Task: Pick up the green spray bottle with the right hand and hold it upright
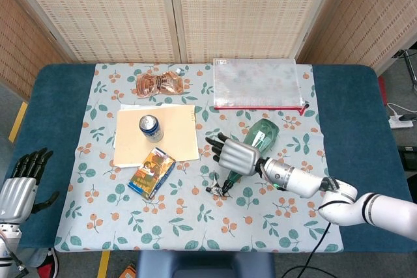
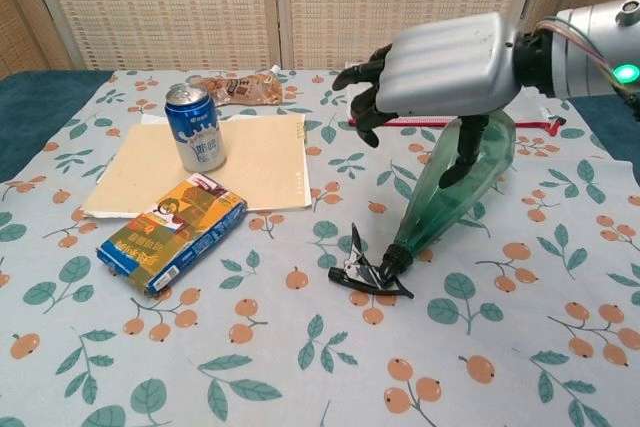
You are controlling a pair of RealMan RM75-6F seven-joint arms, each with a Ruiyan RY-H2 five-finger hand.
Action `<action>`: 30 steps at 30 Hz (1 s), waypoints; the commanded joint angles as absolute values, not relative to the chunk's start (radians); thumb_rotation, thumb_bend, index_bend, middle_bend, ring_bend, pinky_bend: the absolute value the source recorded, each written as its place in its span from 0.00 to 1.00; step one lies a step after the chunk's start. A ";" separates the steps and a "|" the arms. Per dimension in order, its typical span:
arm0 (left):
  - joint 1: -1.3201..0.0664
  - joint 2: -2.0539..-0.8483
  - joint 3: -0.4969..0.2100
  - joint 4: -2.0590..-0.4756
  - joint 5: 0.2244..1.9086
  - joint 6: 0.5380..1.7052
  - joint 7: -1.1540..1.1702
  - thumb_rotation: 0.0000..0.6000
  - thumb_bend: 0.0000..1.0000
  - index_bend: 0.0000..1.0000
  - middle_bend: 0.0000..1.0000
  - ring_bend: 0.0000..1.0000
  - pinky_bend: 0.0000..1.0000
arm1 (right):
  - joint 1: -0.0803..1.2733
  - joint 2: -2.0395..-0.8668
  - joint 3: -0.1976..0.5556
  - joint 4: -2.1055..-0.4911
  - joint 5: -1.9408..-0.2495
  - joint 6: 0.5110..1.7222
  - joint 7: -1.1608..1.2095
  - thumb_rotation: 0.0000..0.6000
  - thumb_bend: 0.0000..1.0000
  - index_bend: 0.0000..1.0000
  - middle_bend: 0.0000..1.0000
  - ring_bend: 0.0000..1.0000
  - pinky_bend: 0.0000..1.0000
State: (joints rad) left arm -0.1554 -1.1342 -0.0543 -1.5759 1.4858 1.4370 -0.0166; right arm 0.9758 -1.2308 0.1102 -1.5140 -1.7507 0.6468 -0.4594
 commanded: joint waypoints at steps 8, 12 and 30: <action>-0.157 -1.136 -0.056 -1.582 1.478 1.431 -0.007 1.00 0.23 0.00 0.00 0.00 0.00 | 0.942 -1.221 0.050 -1.521 -1.710 0.646 -0.518 1.00 0.00 0.40 0.30 0.05 0.24; -0.156 -1.136 -0.055 -1.579 1.485 1.435 -0.003 1.00 0.23 0.00 0.00 0.00 0.00 | 0.944 -1.231 0.034 -1.513 -1.721 0.654 -0.520 1.00 0.00 0.41 0.30 0.05 0.24; -0.157 -1.138 -0.056 -1.573 1.492 1.442 -0.004 1.00 0.23 0.00 0.00 0.00 0.00 | 0.973 -1.340 -0.018 -1.392 -1.755 0.667 -0.471 1.00 0.00 0.43 0.30 0.05 0.25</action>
